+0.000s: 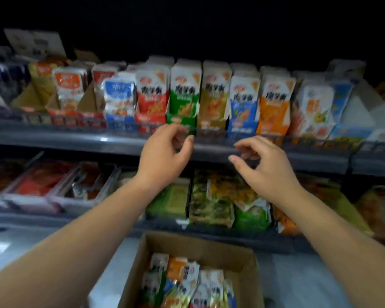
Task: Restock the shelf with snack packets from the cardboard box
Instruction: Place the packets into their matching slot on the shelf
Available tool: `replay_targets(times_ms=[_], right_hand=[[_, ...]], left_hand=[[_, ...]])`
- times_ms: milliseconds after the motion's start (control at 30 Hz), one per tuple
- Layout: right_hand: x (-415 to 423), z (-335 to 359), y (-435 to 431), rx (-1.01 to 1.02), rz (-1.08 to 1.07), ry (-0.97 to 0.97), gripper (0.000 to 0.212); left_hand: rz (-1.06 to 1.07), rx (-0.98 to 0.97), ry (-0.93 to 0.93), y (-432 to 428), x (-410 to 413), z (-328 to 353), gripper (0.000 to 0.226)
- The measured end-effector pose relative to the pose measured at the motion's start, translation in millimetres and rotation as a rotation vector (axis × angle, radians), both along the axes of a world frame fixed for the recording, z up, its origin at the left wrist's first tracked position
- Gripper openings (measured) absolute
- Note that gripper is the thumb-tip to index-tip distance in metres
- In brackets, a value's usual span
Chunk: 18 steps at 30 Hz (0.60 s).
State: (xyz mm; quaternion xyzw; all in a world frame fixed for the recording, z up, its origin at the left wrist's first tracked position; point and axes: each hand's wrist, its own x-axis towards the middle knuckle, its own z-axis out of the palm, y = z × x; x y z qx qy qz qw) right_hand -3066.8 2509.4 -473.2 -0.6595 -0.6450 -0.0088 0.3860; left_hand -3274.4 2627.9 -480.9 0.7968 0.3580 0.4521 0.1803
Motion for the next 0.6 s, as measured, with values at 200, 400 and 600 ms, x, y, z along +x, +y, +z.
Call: replay_targets(times_ms=[200, 400, 600], right_hand=[[-53.3, -129.3, -16.0, -0.291, 0.017, 0.023, 0.029], [-74.7, -264.3, -46.5, -0.72, 0.037, -0.151, 0.035], [-75.4, -355.5, -85.4, -1.029, -0.009, -0.12, 0.047]], left_hand=[[0.126, -0.381, 0.212, -28.3, -102.1, -146.7, 0.022], [0.218, -0.643, 0.458, -56.4, -143.6, -247.0, 0.037], [0.143, -0.75, 0.525, -67.8, -148.9, -291.2, 0.05]])
